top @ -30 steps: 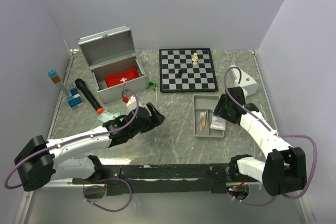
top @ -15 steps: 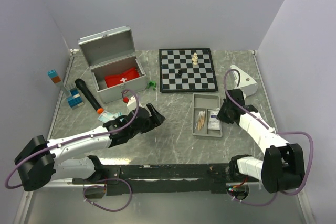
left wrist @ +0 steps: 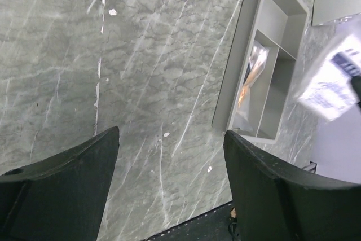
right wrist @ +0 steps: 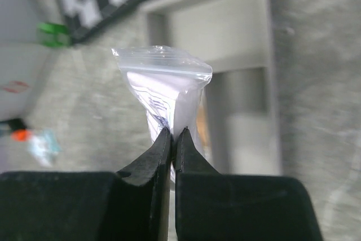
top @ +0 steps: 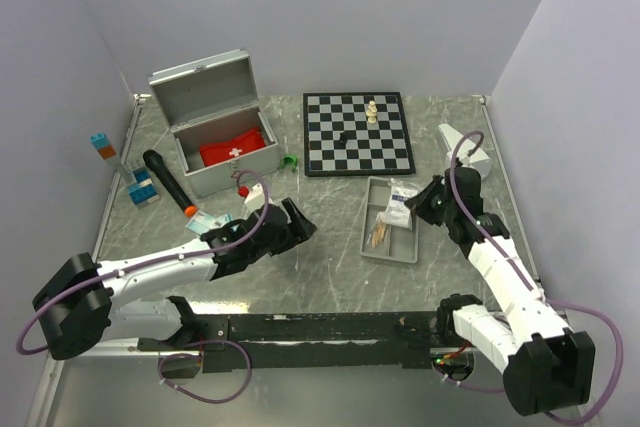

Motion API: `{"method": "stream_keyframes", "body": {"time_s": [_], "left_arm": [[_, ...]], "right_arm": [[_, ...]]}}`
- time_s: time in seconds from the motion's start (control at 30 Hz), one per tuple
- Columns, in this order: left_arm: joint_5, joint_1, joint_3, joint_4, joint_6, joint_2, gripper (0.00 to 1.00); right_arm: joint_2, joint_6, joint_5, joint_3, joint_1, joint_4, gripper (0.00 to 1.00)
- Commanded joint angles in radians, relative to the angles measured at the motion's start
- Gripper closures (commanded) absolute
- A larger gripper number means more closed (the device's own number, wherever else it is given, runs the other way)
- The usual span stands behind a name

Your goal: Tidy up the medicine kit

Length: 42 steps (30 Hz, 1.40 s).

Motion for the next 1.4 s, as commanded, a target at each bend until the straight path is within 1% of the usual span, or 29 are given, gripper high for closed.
{"method": "stream_keyframes", "body": {"time_s": [0.0, 0.07, 0.13, 0.23, 0.37, 0.5, 0.67, 0.77, 0.9, 1.17, 1.23, 1.3, 1.37], "left_arm": [[-0.011, 0.003, 0.015, 0.027, 0.007, -0.028, 0.21], [-0.029, 0.001, 0.007, 0.030, -0.002, -0.048, 0.21], [-0.039, 0.003, -0.013, 0.043, -0.013, -0.065, 0.21], [-0.049, 0.003, -0.027, 0.050, -0.024, -0.093, 0.21], [-0.063, 0.003, -0.036, 0.050, -0.030, -0.122, 0.21], [-0.069, 0.003, -0.051, 0.050, -0.037, -0.147, 0.21], [-0.077, 0.003, -0.062, 0.033, -0.043, -0.168, 0.21], [-0.088, 0.003, -0.067, 0.014, -0.047, -0.186, 0.21], [-0.097, 0.003, -0.079, 0.011, -0.053, -0.205, 0.20], [-0.105, 0.003, -0.071, 0.005, -0.044, -0.189, 0.21], [-0.117, 0.003, -0.071, -0.001, -0.047, -0.193, 0.20], [-0.120, 0.003, -0.076, 0.002, -0.044, -0.197, 0.20], [-0.128, 0.003, -0.076, -0.001, -0.043, -0.197, 0.20]], "right_arm": [[-0.037, 0.164, -0.037, 0.031, -0.003, 0.100, 1.00], [-0.046, 0.256, -0.017, 0.002, -0.003, 0.141, 1.00], [-0.055, 0.331, -0.009, -0.043, -0.001, 0.232, 1.00], [-0.069, 0.472, 0.074, -0.102, 0.000, 0.283, 1.00], [-0.100, 0.630, 0.177, -0.194, 0.002, 0.398, 1.00], [-0.030, 0.710, 0.243, -0.173, 0.002, 0.361, 1.00], [0.055, 0.864, 0.273, -0.195, 0.005, 0.424, 1.00], [0.112, 0.907, 0.284, -0.167, 0.022, 0.406, 1.00], [0.141, 0.945, 0.321, -0.158, 0.046, 0.419, 1.00], [0.244, 0.937, 0.326, -0.106, 0.072, 0.398, 1.00], [0.265, 0.938, 0.329, -0.113, 0.078, 0.421, 1.00], [0.288, 0.936, 0.321, -0.119, 0.080, 0.459, 0.91], [0.314, 0.925, 0.303, -0.113, 0.081, 0.481, 0.77]]}}
